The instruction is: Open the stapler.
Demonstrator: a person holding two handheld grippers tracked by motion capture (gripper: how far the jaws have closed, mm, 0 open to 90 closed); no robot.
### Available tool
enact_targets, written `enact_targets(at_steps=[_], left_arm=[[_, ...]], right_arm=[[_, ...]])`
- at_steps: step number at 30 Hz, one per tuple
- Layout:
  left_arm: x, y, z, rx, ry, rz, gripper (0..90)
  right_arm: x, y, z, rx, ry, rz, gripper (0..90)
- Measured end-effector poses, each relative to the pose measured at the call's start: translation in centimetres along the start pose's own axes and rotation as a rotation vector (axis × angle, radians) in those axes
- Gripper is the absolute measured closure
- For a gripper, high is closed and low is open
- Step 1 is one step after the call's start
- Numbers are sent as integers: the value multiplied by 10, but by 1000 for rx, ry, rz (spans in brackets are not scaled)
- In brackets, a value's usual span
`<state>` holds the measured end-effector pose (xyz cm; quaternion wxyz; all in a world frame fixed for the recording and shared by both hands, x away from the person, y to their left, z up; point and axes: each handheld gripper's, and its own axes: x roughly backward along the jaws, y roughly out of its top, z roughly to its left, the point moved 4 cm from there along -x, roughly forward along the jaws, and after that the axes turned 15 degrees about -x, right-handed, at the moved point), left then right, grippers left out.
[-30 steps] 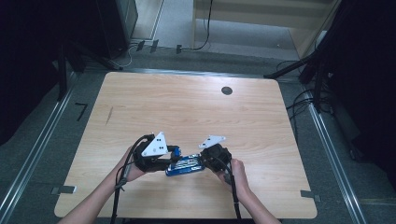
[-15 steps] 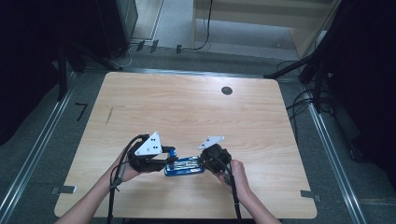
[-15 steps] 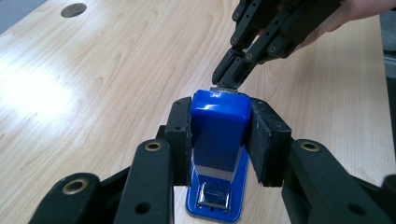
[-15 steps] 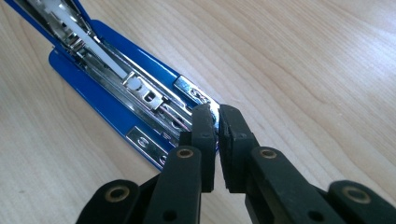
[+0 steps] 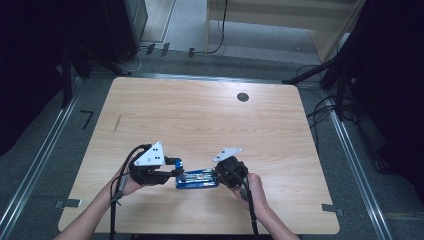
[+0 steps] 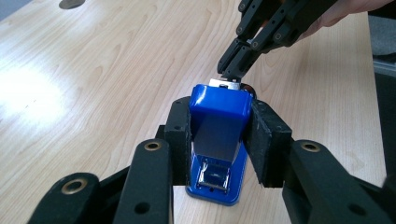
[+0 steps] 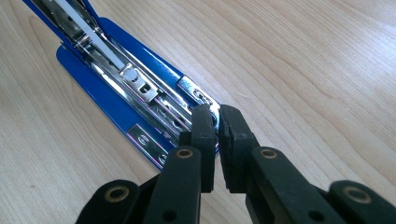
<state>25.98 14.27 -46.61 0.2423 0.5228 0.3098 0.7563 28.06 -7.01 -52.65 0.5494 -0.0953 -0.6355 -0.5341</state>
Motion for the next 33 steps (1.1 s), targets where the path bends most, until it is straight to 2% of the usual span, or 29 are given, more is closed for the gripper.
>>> enact_targets(at_steps=[5,8,12,13,14,15,18,19,20,23,25,26,31,33], left_arm=[[1,-1,1,0,-5,-4,652],[0,0,1,-2,-7,-9,654],[-2,2,1,-16,-9,-3,655],[-2,3,1,-15,-10,-4,655],[-2,3,2,-16,-12,-4,655],[-2,3,2,-16,-12,-4,655],[-2,2,2,-15,-15,-6,655],[-2,3,2,-16,-15,-6,655],[-2,3,2,-15,-16,-6,655],[-2,3,2,-16,-16,-7,655],[-2,2,2,-19,-15,-5,655],[-2,2,2,-20,-15,-5,655],[-2,3,1,-23,-12,-3,653],[-2,2,1,-26,-8,-3,652]], right_arm=[[1,1,2,11,-13,-1,858],[5,4,4,20,2,-33,843],[6,6,4,17,7,-34,836],[6,6,4,19,7,-45,844],[9,8,6,30,36,-96,887],[9,8,6,30,36,-96,887],[13,12,18,53,90,-143,900],[14,15,30,78,131,-171,900],[14,15,30,78,131,-171,900],[12,17,49,123,170,-183,900],[10,17,56,129,181,-197,900],[8,18,61,132,188,-222,900],[6,20,65,141,187,-270,900],[5,20,65,139,190,-271,900]])
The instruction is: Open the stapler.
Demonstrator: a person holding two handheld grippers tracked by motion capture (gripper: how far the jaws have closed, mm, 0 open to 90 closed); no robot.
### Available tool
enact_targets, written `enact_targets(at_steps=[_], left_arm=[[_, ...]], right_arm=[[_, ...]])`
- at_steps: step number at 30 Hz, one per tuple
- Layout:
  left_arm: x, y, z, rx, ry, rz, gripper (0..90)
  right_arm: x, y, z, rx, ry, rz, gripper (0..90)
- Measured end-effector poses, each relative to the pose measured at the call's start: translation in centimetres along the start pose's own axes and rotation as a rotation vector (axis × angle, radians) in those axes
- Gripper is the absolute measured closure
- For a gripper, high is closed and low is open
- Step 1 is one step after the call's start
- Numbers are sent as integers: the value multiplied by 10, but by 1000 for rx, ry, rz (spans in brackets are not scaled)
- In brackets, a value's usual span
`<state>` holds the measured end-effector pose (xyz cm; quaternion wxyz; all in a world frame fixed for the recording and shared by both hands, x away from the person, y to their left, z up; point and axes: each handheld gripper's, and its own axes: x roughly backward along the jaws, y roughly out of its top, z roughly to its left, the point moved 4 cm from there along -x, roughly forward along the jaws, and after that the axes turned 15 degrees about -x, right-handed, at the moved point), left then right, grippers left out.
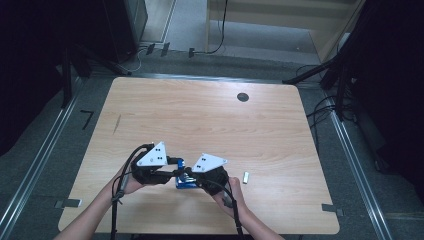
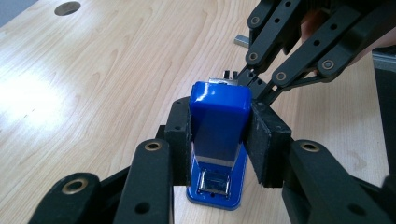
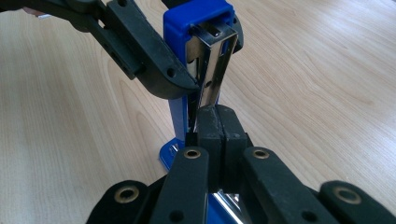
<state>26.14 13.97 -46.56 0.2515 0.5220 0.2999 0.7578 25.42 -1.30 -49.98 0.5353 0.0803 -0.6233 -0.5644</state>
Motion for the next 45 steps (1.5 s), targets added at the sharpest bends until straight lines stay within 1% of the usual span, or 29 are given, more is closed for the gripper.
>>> enact_targets(at_steps=[6,9,15,18,21,22,24,26,27,29,30,31,35,37,38,40,41,42,43,44,45], left_arm=[[-1,1,-1,-10,13,-2,645],[-3,2,-1,-8,16,-6,644],[-4,5,0,-3,20,-1,640],[-5,6,0,1,24,-6,635],[-3,12,3,20,35,-34,600],[-3,12,3,20,35,-34,592],[-3,16,4,27,43,-51,582],[-4,20,4,22,49,-58,574],[-5,22,3,17,41,-60,574],[-8,24,2,0,38,-42,591],[-10,24,1,-5,44,-30,618],[-10,24,2,-7,48,-28,650],[-9,23,2,-18,43,-23,660],[-8,23,2,-27,42,-18,660],[-8,23,2,-29,44,-14,660],[-6,22,1,-34,45,-11,660],[-6,22,1,-35,49,-7,660],[-5,22,2,-35,49,-8,660],[-5,21,2,-35,49,-7,660],[-4,21,2,-36,53,-6,660],[-4,21,2,-37,51,-6,659]], right_arm=[[-1,0,-2,1,10,-10,900],[0,1,-4,8,12,-19,900],[0,1,-6,2,23,-19,900],[0,1,-7,9,25,-20,900],[0,1,-7,9,29,-21,900],[0,1,-7,9,29,-21,900],[0,1,-7,10,34,-20,900],[0,2,-7,12,34,-21,900],[0,1,-6,11,34,-19,900],[0,1,-6,6,37,-16,900],[0,1,-5,6,36,-16,900],[0,1,-5,7,37,-16,900],[0,1,-5,2,41,-13,900],[-1,0,-5,14,44,-6,900],[-1,-1,-6,23,34,4,900],[2,-3,-11,39,2,27,900],[3,-4,-17,30,-11,38,900],[5,-7,-24,7,-23,55,900],[7,-10,-33,-14,-45,80,900],[8,-12,-39,-19,-48,90,900],[10,-16,-46,-47,-58,125,900]])
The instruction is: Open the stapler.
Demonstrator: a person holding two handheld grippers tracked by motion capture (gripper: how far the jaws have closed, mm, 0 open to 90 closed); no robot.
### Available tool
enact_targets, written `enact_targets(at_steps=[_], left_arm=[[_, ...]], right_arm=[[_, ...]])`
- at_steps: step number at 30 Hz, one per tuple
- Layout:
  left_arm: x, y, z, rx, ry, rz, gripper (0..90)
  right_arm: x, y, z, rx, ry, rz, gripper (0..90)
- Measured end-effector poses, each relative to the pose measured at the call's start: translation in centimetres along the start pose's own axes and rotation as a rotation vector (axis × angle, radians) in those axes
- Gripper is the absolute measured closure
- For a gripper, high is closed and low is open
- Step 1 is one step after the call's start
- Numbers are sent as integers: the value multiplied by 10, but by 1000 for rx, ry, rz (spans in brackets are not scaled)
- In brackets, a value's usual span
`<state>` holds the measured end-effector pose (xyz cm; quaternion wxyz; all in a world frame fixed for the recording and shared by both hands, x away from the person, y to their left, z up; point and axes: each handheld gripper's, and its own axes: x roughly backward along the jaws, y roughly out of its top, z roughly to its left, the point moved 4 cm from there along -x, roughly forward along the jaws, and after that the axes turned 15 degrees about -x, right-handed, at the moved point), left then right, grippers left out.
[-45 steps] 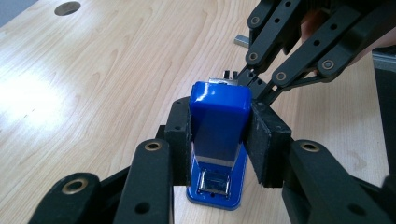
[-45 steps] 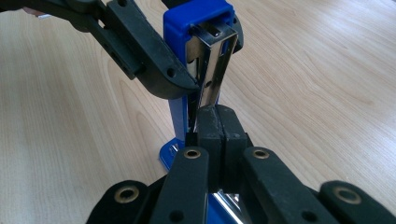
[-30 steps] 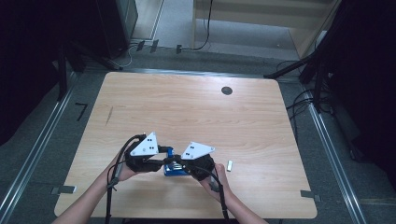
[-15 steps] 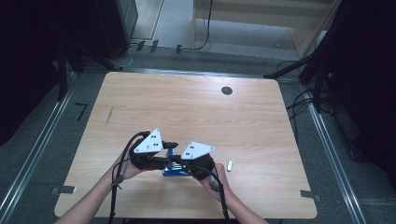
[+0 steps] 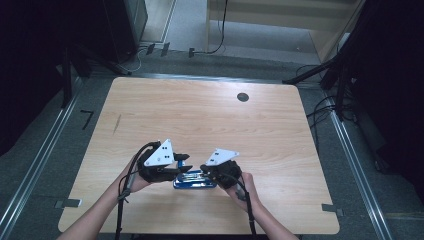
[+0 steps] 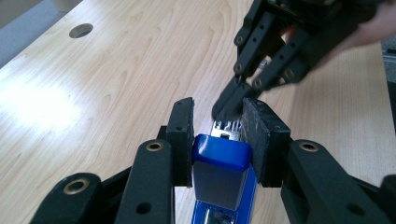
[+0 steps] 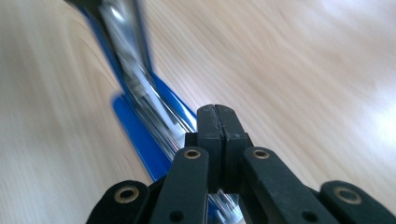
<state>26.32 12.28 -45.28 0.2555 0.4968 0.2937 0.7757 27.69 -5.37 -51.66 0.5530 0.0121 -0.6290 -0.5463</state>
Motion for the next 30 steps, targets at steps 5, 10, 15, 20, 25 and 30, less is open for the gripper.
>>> enact_targets(at_steps=[5,10,15,20,25,30], left_arm=[[-2,2,-2,-19,2,15,659],[0,0,-2,-23,0,25,659],[5,-3,-1,-11,4,43,658],[11,-11,0,10,7,55,655],[16,-17,3,31,-5,56,653],[19,-21,3,43,-11,63,652]], right_arm=[[2,-5,-7,-1,-10,47,900],[-1,-6,-5,11,-4,81,897],[-2,-6,-1,26,-15,102,897],[-3,-5,-2,28,-7,109,898],[-3,-5,-2,19,-8,116,898],[-3,-6,-2,31,-9,123,898]])
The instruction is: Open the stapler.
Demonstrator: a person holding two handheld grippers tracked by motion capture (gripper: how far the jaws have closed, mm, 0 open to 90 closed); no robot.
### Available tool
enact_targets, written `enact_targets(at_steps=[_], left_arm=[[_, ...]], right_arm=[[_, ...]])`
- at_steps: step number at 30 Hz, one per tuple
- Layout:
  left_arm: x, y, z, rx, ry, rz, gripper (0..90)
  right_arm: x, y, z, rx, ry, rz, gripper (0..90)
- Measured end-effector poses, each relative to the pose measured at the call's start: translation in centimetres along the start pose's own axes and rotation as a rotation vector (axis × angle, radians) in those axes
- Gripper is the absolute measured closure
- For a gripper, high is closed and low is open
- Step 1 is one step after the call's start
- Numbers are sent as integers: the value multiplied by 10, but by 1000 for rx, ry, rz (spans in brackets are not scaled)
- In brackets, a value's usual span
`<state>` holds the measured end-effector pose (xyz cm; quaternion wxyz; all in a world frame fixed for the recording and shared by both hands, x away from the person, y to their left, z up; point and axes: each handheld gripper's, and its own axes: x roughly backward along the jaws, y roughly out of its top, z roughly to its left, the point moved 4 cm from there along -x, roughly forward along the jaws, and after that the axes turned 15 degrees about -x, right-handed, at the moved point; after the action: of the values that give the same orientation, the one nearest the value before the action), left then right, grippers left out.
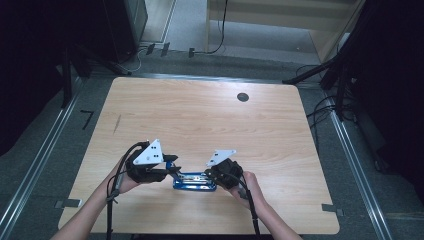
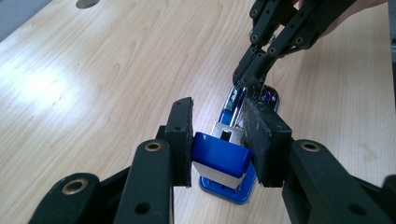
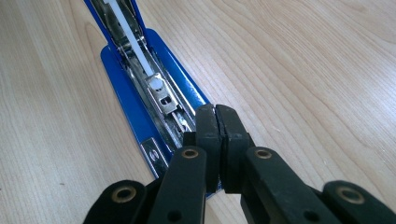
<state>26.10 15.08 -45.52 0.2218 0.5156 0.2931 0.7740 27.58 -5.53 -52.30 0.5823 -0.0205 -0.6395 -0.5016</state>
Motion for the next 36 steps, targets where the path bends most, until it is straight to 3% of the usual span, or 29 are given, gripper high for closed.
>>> enact_targets(at_steps=[18,36], left_arm=[[6,-17,3,41,-30,12,640],[9,-27,1,78,-25,3,637]], right_arm=[[-3,-1,0,9,-7,27,900],[-3,-1,1,6,-12,32,894]])
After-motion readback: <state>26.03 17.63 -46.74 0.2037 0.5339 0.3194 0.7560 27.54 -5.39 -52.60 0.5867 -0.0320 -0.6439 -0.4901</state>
